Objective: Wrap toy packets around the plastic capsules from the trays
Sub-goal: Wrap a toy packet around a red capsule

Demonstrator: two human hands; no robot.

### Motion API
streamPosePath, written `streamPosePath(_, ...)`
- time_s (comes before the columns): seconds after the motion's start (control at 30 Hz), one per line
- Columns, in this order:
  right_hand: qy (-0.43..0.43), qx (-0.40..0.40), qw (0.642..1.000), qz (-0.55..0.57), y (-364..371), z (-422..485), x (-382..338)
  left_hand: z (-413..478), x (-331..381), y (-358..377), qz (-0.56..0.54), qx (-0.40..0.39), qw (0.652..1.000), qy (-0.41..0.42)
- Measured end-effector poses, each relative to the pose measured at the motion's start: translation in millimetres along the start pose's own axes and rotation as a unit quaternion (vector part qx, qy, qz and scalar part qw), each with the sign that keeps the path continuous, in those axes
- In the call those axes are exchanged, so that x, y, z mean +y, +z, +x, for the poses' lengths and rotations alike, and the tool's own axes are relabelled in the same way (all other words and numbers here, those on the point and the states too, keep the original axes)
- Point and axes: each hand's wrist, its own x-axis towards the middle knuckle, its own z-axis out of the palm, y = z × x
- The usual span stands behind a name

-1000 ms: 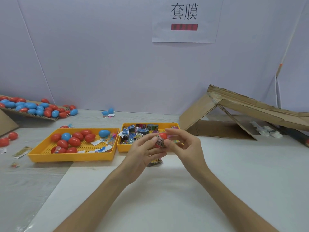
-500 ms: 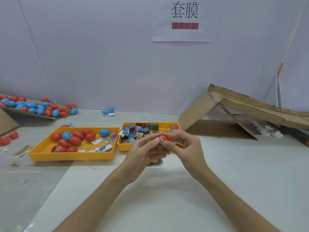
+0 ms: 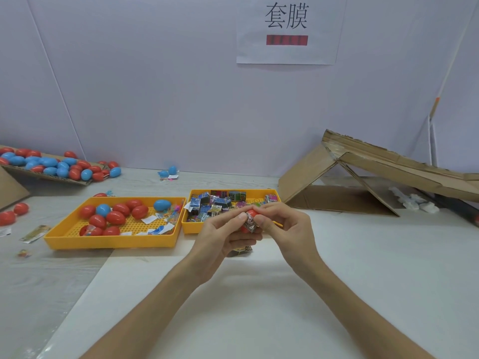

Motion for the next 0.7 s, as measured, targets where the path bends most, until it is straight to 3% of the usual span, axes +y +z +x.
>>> streamPosePath(0.13, -0.107, 0.027, 0.986, -0.128, 3.1, -3.1, 0.9, 2.1, -2.7, 1.8, 0.009, 0.027, 0.999, 0.023)
streamPosePath(0.27, -0.145, 0.039, 0.973, -0.175, 2.7, -3.2, 0.9, 3.3, -4.8, 0.3, 0.026, 0.025, 0.999, 0.040)
streamPosePath(0.43, -0.141, 0.041, 0.968, -0.202, 0.8, -1.5, 0.2, 5.4, -6.2, -1.7, 0.058, 0.031, 0.996, 0.054)
streamPosePath(0.7, -0.061, -0.011, 0.982, -0.177, -2.6, 2.1, -2.8, 8.5, -7.3, -7.2, 0.080, 0.031, 0.995, 0.057)
